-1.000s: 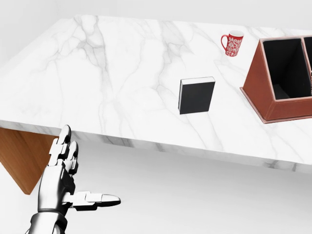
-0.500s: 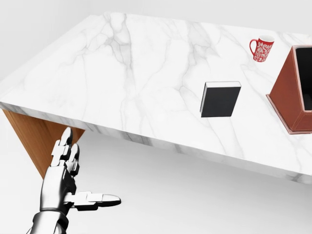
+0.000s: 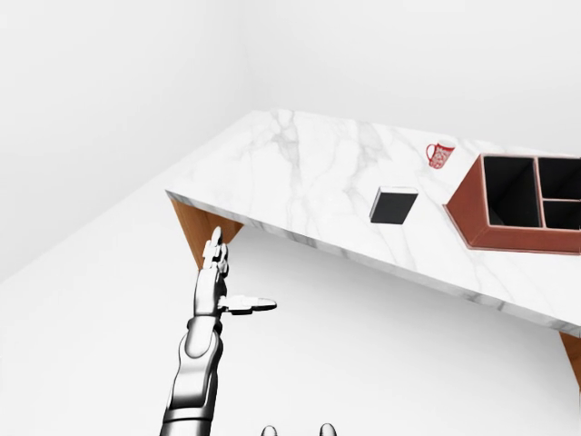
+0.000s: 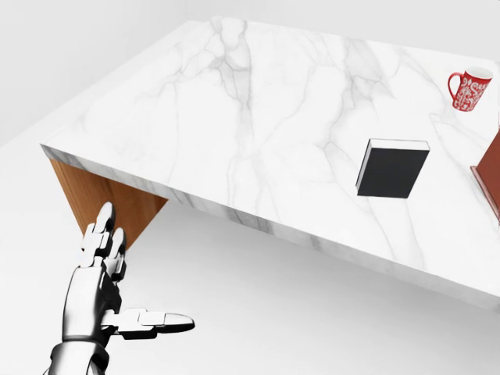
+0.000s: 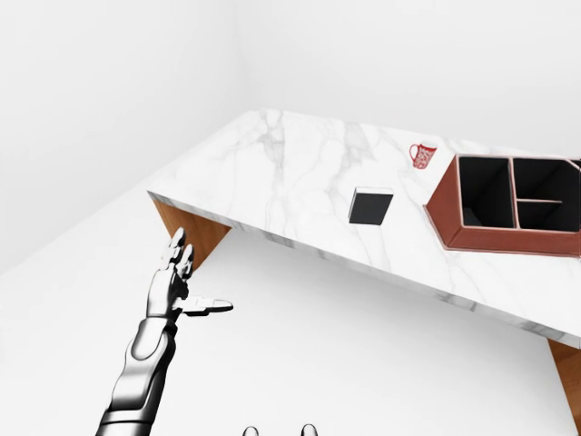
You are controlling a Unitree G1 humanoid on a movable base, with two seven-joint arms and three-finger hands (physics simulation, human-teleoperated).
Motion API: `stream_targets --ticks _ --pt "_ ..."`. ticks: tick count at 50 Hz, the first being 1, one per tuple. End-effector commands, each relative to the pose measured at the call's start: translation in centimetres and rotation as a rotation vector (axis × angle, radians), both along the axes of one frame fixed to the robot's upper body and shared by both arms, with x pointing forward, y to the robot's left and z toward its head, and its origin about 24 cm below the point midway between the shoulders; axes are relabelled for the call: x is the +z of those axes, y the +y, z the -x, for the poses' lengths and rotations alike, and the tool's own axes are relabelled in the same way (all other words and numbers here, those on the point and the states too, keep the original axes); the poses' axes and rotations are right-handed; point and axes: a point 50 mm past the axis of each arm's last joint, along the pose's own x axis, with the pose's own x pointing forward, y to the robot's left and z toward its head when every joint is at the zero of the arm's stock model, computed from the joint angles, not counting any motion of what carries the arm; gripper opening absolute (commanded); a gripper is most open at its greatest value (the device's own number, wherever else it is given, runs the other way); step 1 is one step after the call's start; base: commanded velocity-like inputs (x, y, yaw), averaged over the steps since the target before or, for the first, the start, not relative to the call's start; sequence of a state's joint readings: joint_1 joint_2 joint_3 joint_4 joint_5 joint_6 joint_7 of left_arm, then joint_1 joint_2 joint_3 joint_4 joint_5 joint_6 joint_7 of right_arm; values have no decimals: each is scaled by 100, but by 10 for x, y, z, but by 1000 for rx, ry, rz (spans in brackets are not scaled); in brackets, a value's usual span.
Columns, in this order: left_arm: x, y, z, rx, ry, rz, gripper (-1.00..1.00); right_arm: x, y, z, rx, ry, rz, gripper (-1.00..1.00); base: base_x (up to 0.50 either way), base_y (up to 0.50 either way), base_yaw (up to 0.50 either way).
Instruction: Pick up the book and place it in the left compartment of the caddy.
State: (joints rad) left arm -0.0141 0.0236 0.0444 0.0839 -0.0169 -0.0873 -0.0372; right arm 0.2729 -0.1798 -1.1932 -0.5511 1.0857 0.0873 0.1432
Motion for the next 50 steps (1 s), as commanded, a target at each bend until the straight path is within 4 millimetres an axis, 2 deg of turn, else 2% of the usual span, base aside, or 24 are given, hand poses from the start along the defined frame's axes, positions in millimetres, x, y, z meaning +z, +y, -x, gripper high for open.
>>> stream_targets --ticks 1,29,38,50 --pt "3 -1 2 -2 -16 -4 100 0 0 0 -1 2 -1 100 0 0 18" --pt "1 0 -1 -2 -3 -3 100 -5 -2 -4 -12 28 -12 100 0 0 3" --pt "1 0 -1 1 -4 -7 100 -5 -1 -5 -13 35 -9 100 9 -17 0" --pt "-15 2 -7 4 68 -4 100 -5 -1 -6 -17 40 -5 100 12 -23 0"
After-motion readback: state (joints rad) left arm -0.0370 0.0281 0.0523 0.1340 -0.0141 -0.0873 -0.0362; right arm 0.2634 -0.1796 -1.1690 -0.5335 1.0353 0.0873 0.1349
